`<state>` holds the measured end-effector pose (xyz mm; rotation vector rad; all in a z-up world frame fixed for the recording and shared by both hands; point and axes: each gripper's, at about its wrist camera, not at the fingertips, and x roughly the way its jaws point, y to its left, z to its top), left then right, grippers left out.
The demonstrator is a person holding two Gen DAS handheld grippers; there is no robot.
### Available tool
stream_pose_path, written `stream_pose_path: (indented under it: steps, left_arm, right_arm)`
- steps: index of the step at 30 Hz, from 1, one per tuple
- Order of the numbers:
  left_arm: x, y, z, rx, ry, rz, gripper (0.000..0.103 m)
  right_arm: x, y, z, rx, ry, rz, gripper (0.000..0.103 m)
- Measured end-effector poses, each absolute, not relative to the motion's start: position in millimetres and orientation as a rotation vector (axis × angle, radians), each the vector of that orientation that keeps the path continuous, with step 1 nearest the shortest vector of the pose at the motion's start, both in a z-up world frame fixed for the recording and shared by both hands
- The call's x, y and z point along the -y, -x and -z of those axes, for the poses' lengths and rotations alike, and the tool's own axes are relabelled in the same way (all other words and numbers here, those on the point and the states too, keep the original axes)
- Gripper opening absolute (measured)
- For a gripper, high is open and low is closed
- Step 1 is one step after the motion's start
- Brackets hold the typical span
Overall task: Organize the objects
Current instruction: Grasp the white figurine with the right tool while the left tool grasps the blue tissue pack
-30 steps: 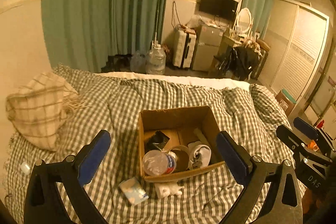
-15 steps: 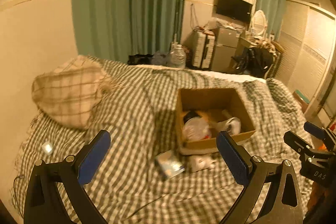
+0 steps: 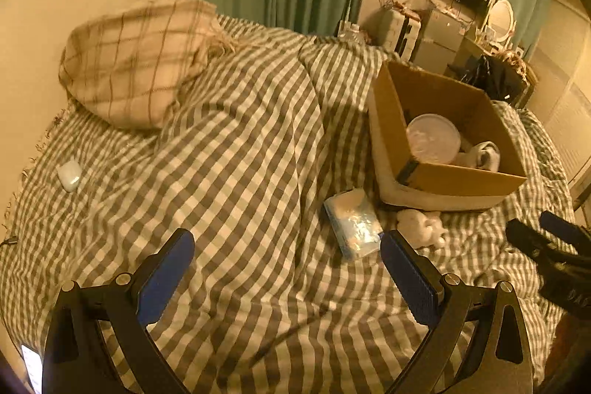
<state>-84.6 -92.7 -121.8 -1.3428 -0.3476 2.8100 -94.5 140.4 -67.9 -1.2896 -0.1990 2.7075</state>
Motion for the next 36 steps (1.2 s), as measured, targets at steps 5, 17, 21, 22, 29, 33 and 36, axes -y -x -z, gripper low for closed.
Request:
stream_pose_path:
  steps: [5, 17, 21, 22, 29, 33, 36]
  left_arm:
    - [84.0, 102.3, 142.3, 0.288, 1.376, -2.795, 0.103]
    - [64.4, 139.2, 184.6, 0.278, 1.489, -2.706, 0.103]
    - [60.6, 142.5, 189.8, 0.253, 1.5, -2.709, 0.103]
    - [61.3, 143.3, 190.3, 0.253, 1.503, -2.709, 0.103]
    - [55.3, 143.9, 190.3, 0.223, 1.528, -2.688, 0.103]
    - [48.0, 146.2, 188.0, 0.257, 1.531, -2.649, 0.103]
    - [37.4, 151.7, 187.1, 0.265, 1.529, -2.638, 0.103]
  right_arm:
    - [-138.8, 128.8, 101.5, 0.214, 1.368, -2.686, 0.092]
    - [-165.4, 172.6, 171.0, 0.035, 1.585, -2.576, 0.092]
    - [-168.4, 181.7, 181.1, 0.017, 1.619, -2.568, 0.09]
    - [-169.0, 184.8, 184.9, 0.015, 1.638, -2.559, 0.083]
    - [-175.8, 179.2, 183.6, -0.02, 1.658, -2.555, 0.077]
    - [-186.1, 153.6, 156.1, -0.011, 1.535, -2.558, 0.077]
    - [-198.2, 143.0, 144.0, -0.018, 1.471, -2.53, 0.077]
